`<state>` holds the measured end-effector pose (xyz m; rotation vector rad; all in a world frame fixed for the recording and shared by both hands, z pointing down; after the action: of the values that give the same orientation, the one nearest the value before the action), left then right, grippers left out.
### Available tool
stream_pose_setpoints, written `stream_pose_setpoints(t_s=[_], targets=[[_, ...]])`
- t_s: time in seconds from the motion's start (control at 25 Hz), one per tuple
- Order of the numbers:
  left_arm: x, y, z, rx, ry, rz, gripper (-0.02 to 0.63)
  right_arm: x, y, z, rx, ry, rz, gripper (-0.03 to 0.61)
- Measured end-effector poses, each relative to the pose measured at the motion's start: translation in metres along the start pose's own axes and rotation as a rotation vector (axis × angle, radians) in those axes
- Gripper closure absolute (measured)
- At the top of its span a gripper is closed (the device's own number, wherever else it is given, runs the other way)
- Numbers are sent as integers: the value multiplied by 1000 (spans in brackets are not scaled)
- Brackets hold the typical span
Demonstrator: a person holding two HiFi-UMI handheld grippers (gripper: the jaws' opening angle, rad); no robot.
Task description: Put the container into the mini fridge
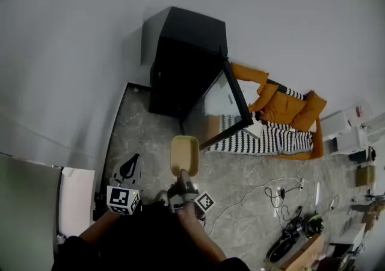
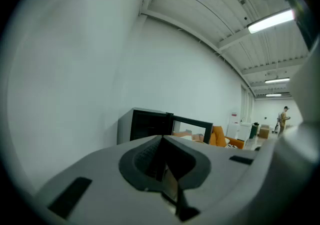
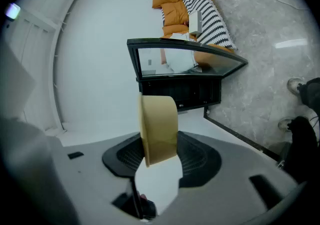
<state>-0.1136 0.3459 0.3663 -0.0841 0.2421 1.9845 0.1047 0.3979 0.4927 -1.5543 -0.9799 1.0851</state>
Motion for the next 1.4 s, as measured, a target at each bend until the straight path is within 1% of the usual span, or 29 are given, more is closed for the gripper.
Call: stream_pose_setpoints(t_s=[0.44, 0.8, 1.2, 1.4], targets=[[1, 3, 1, 4, 2, -1, 609, -1, 0, 4, 19, 4, -6, 399], [2, 13, 2, 10, -1, 3, 609, -5, -2, 9, -8, -13, -3, 399], [10, 47, -2, 11, -4, 12, 609, -20, 0, 36, -8, -44, 2, 399], [10, 69, -10, 20, -3, 27, 609, -30, -1, 55, -9, -66, 3, 399]])
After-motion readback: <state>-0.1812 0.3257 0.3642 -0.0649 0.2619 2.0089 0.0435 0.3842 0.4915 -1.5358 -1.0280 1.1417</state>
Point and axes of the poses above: the fingertips, and each gripper's own axes: x backward along the fingers, y to its left, z out of its underside, the point moved 5 cm from there along x, backward along the fingers, and after that the axes turned 1 degree about -z, right-handed, at the moved point
